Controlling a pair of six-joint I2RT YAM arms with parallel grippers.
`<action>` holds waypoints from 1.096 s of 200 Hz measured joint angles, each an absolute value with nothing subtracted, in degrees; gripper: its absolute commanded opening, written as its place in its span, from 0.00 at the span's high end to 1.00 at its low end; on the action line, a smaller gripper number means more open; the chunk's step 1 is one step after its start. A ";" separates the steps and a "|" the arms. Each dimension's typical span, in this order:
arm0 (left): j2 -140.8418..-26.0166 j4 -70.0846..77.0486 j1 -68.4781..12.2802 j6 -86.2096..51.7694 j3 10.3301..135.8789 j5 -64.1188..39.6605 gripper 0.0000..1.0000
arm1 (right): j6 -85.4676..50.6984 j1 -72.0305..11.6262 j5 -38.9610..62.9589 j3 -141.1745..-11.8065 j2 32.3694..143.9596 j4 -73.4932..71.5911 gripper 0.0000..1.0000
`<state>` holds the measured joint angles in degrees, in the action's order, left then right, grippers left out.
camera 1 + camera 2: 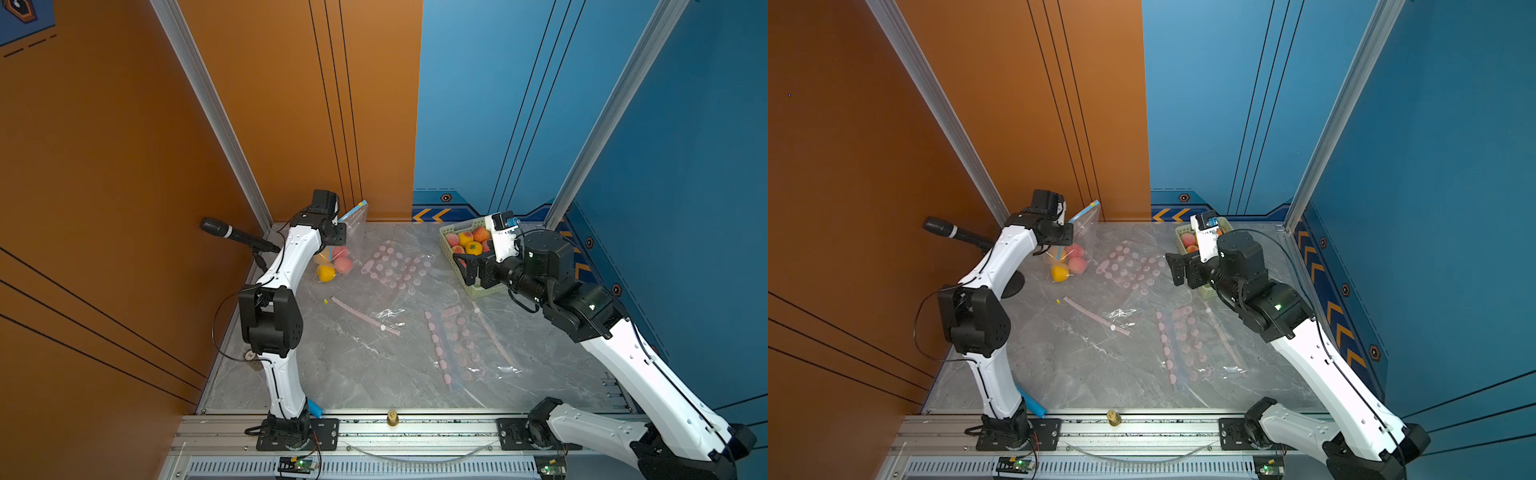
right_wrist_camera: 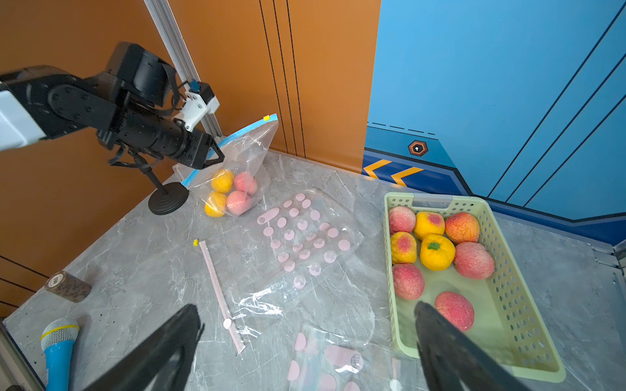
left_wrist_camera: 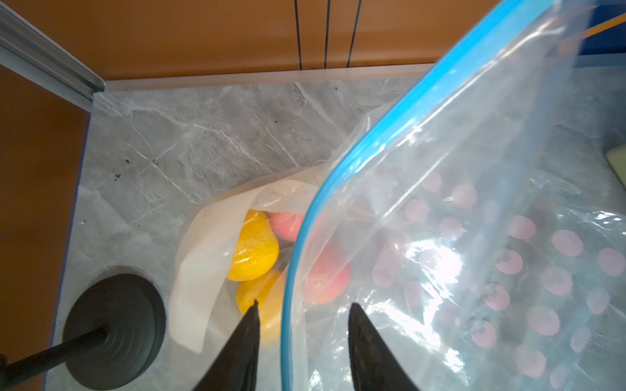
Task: Place the peach in a zip-top bag and seal the zipper
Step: Place the zipper food storage bag at the center of the board, then adjust the zipper food storage bag at the center of the board.
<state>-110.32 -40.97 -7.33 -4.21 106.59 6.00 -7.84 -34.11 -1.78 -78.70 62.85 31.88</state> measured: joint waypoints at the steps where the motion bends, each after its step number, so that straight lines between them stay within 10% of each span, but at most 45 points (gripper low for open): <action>1: -110.24 -40.97 -7.33 -4.34 106.61 6.00 0.38 | -7.84 -34.11 -1.78 -78.67 62.85 31.88 0.00; 30: -103.90 -42.04 -7.33 -5.39 107.18 5.76 0.00 | -8.01 -34.11 -1.83 -78.37 62.85 31.81 0.00; 137: -73.56 -35.79 -22.98 -11.70 81.23 9.30 0.01 | -18.28 -28.77 -15.00 -74.89 62.78 33.82 0.00; 219: -73.80 -28.69 -37.56 -23.90 53.23 15.09 0.11 | -30.04 -19.33 -11.66 -57.56 61.47 43.79 0.01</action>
